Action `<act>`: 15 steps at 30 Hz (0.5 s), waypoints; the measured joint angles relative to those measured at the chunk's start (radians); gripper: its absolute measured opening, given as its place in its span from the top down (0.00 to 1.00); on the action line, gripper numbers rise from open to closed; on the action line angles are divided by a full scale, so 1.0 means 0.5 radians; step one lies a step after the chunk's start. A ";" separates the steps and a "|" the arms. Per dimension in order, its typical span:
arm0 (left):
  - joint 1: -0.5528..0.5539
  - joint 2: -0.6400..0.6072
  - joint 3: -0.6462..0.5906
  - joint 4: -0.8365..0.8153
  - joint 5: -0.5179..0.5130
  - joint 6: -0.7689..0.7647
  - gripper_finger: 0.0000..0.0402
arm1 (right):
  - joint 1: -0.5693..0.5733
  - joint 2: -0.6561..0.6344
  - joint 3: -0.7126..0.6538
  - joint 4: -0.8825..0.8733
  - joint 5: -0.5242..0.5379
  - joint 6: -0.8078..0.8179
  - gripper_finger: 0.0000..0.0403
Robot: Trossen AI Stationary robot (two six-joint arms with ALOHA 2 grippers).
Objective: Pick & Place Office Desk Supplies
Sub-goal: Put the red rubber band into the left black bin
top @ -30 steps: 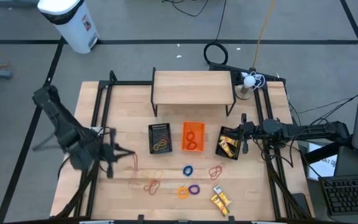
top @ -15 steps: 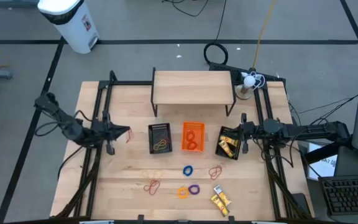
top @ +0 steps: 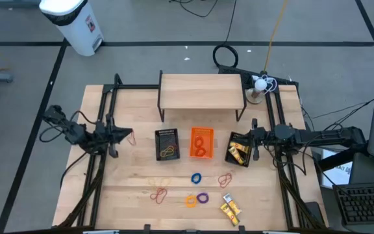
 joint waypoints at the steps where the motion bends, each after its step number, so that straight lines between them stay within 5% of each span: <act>1: 0.000 -0.003 0.000 0.011 -0.004 -0.009 1.00 | 0.000 0.001 0.000 0.000 0.000 0.002 0.99; 8: 0.055 0.274 0.003 0.210 -0.112 -0.077 1.00 | 0.000 0.000 0.000 0.093 0.001 0.015 0.99; 15: 0.269 0.932 0.252 0.303 0.033 -0.205 1.00 | 0.000 0.001 0.000 0.108 0.004 0.015 0.99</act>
